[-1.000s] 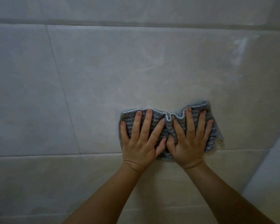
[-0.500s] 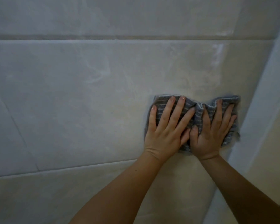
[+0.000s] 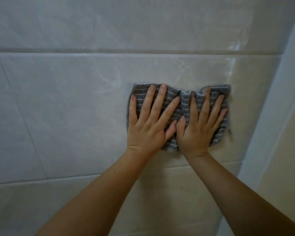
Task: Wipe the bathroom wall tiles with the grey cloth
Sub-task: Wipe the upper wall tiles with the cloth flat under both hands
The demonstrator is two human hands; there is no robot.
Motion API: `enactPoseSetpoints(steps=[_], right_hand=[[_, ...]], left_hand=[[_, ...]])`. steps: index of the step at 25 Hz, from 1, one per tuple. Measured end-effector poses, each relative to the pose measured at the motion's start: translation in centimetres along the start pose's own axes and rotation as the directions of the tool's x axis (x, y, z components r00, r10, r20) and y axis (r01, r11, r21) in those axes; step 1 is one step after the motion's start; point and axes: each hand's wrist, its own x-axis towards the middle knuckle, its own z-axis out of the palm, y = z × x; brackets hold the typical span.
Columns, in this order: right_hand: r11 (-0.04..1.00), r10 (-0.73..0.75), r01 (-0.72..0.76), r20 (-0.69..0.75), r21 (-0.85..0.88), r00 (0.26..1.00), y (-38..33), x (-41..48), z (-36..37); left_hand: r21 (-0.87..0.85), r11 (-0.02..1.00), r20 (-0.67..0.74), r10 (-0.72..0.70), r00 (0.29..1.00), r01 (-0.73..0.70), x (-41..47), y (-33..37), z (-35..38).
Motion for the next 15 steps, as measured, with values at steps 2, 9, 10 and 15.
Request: enactPoseSetpoints(steps=[2,9,10,15], right_hand=[[0.997,-0.078,0.078,0.046,0.015,0.996,0.0,-3.0,0.2],[0.988,-0.152,0.153,0.068,-0.016,0.986,5.6,-4.8,-0.5],[0.993,-0.115,0.116,0.046,-0.027,0.992,6.2,-3.4,-0.6],[0.996,0.016,-0.023,-0.085,-0.085,0.996,8.1,5.1,-0.7]], left_hand=[[0.024,1.0,0.033,0.017,0.999,-0.017,-3.4,-0.2,0.3],[-0.003,0.998,0.101,0.056,0.993,-0.056,-4.7,4.0,1.9],[-0.026,0.998,0.087,0.054,0.995,-0.052,-3.1,4.6,1.9],[-0.148,0.989,-0.03,-0.019,0.999,0.014,6.1,6.7,2.2]])
